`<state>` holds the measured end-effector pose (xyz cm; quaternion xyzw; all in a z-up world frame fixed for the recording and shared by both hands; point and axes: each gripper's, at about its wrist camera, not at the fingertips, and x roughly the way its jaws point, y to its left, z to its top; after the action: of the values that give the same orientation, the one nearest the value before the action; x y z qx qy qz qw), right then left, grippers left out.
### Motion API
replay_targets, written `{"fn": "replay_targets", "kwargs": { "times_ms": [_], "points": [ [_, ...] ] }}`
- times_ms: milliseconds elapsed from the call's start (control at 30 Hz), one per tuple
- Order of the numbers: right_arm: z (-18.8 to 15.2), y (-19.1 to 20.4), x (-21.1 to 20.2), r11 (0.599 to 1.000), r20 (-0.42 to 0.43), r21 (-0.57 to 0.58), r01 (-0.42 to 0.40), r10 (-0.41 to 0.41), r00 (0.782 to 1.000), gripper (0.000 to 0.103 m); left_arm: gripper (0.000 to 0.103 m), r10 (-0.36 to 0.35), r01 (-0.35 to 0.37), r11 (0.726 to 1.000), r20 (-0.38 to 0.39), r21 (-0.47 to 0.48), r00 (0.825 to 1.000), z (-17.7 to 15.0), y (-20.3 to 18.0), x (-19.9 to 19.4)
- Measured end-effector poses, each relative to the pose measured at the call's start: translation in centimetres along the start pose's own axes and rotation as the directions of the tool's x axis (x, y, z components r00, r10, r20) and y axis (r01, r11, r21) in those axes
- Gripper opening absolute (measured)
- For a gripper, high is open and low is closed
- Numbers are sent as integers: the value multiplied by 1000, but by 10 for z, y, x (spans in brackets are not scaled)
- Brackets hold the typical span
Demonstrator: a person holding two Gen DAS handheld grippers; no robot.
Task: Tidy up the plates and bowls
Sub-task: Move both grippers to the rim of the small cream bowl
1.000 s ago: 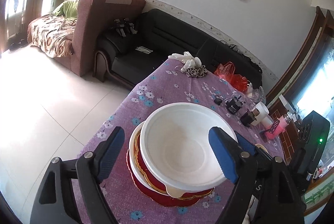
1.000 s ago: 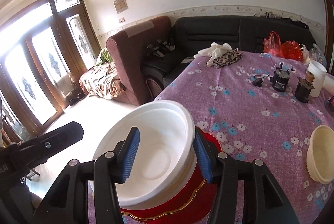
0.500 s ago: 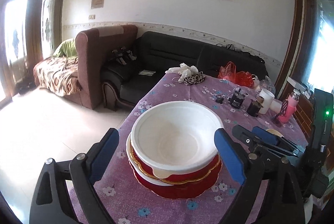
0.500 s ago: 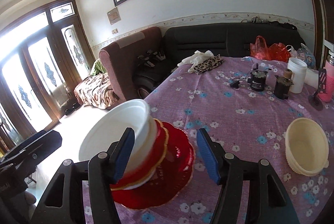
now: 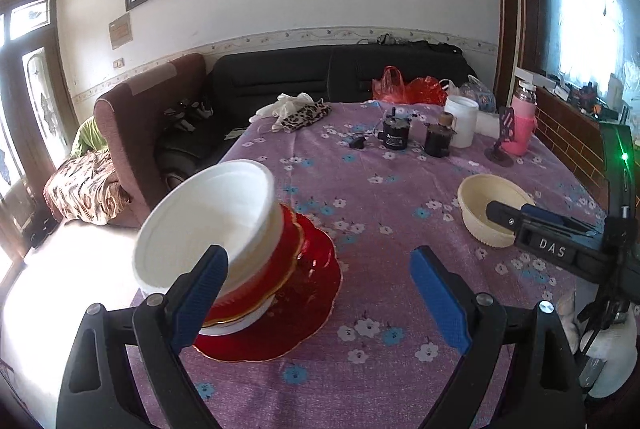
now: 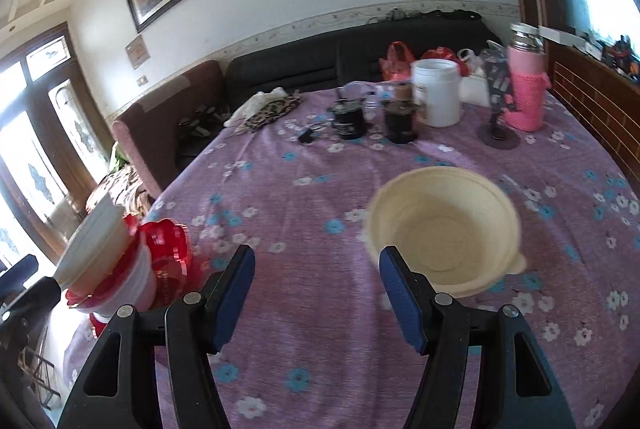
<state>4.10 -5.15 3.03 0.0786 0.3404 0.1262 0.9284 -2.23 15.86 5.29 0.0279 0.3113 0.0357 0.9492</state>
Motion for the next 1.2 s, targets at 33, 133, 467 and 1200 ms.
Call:
{"fn": "replay_targets", "kwargs": {
  "times_ms": [33, 133, 467, 1200],
  "points": [
    [0, -13, -2, 1000, 2, 16, 12, -12, 1000, 69, 92, -1, 1, 1000, -4, 12, 1000, 0, -5, 2],
    [1, -40, -6, 998, 4, 53, 35, -35, 999, 69, 92, -5, 6, 998, -19, 59, 1000, 0, -30, 9],
    [7, -122, -6, 981, -3, 171, 97, -98, 995, 69, 92, -35, 46, 989, -81, 142, 996, 3, -86, 39],
    [43, -193, 48, 949, -10, 268, 169, -172, 985, 70, 92, -183, 199, 980, -308, 22, 934, 15, -128, 141]
  ]
}}
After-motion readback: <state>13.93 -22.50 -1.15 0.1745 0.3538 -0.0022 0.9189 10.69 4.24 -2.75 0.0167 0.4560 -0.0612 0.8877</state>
